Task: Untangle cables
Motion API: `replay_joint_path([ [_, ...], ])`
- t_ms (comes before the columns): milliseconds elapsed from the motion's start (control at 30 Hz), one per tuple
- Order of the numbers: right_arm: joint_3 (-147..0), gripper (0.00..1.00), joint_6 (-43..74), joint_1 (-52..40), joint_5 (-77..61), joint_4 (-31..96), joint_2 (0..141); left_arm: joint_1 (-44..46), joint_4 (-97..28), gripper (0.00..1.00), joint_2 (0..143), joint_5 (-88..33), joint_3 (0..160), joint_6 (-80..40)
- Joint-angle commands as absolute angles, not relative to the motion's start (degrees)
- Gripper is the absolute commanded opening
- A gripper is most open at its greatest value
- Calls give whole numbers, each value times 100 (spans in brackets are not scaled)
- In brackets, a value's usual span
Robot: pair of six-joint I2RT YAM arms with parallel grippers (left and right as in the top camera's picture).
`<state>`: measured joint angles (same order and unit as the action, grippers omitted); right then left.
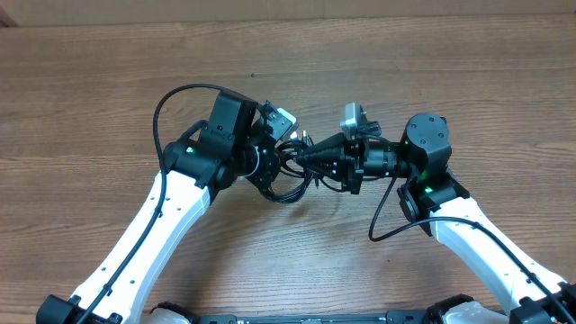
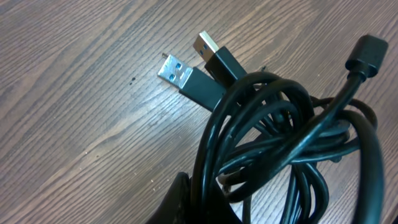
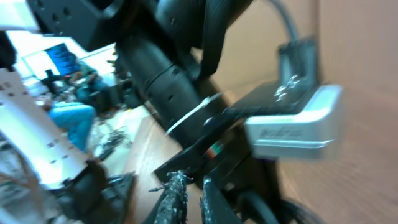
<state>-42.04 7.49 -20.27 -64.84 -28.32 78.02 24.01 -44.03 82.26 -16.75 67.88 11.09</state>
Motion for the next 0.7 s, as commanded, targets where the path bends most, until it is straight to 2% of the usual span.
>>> replay_joint_path([
  [0, -4246, 11, 749, -2018, -6866, -2320, 7765, 2438, -4261, 4, 8326, -1741, 6879, 978],
  [33, -4246, 13, 746, -2016, -6862, -2088, 7765, 2438, -4213, 4, 8326, -1741, 6879, 982],
  [133, -4246, 30, 749, -2010, -6670, -1531, 7765, 2438, -4084, 4, 8326, -1743, 6879, 1168],
  [200, -4246, 58, 746, -2010, -6532, -1295, 7765, 2438, -4069, 4, 8326, -1743, 6879, 1485],
  [333, -4246, 57, 720, -1942, -6486, -1251, 7765, 2438, -4167, 4, 8326, -1741, 6879, 1903],
  [533, -4246, 54, 770, -1653, -6346, -1177, 7765, 2438, -4460, 4, 8326, -1743, 6879, 1920],
  [667, -4246, 54, 1533, -1601, -6348, -954, 7765, 2438, -4246, 4, 8326, -1743, 6879, 1483],
])
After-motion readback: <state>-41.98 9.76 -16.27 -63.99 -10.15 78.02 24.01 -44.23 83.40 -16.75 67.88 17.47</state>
